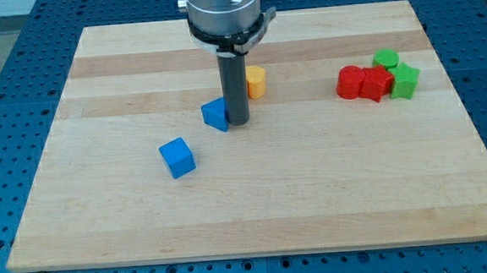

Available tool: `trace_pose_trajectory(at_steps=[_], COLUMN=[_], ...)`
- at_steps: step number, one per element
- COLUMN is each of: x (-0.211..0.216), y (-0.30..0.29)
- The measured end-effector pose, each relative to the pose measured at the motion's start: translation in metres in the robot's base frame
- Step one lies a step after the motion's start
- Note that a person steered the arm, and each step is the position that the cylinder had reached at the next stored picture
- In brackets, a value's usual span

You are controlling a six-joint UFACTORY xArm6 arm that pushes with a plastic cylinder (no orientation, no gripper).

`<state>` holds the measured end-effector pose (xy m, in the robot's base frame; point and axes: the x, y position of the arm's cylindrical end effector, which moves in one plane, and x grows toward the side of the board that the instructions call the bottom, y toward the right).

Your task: Move the blue cube into the blue triangle

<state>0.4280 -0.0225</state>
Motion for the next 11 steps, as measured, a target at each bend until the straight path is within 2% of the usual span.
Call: trace_pose_trajectory(at_steps=[1,2,3,4,5,7,9,10,11], x=[0.046,0.139,0.179,0.142,0.115,0.096,0.085,0.067,0.067], y=[0.039,0.022,-0.06,-0.094,-0.092,-0.077,-0.124,-0.114,-0.073])
